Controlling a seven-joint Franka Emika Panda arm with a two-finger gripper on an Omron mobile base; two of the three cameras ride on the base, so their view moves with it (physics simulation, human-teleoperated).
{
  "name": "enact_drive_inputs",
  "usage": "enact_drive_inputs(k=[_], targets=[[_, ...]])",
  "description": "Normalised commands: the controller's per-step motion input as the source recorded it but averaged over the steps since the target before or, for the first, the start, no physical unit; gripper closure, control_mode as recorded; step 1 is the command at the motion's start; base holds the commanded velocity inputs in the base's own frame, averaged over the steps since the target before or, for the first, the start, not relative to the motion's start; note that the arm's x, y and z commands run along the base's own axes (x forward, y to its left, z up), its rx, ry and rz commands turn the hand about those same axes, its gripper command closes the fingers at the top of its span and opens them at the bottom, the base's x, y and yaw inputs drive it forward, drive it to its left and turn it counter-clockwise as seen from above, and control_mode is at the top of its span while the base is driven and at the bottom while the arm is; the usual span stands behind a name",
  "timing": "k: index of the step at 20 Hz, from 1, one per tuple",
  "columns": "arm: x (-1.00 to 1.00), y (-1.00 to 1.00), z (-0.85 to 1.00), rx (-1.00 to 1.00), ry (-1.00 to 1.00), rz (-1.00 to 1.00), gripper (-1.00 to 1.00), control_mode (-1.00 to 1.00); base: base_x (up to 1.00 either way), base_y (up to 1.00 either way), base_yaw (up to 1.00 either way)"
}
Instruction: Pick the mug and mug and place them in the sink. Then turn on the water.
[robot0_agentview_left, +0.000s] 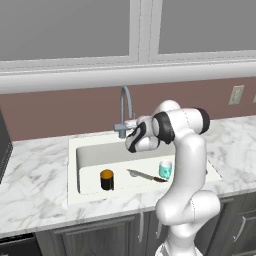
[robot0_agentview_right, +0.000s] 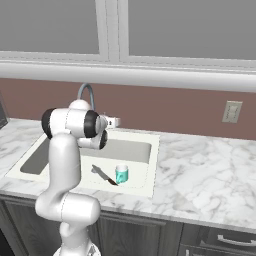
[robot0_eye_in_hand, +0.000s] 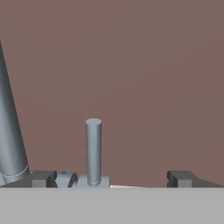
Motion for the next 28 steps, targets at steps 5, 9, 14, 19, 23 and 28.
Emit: enact_drive_inputs(k=[5, 9, 14, 19, 23, 28], targets=[[0.01, 0.13, -0.18, 0.00, -0.06, 0.00, -1.00, -1.00, 0.00, 0.00, 0.00], [0.00, 0.10, -0.12, 0.00, -0.05, 0.00, -1.00, -1.00, 0.00, 0.00, 0.00], [0.01, 0.01, -0.09, 0.00, -0.06, 0.00, -1.00, -1.00, 0.00, 0.00, 0.00], [0.01, 0.00, -0.08, 0.00, -0.07, 0.00, -1.00, -1.00, 0.00, 0.00, 0.00], [0.00, 0.00, -0.12, 0.00, -0.06, 0.00, -1.00, -1.00, 0.00, 0.00, 0.00], [0.00, 0.00, -0.15, 0.00, -0.07, 0.00, -1.00, -1.00, 0.00, 0.00, 0.00]])
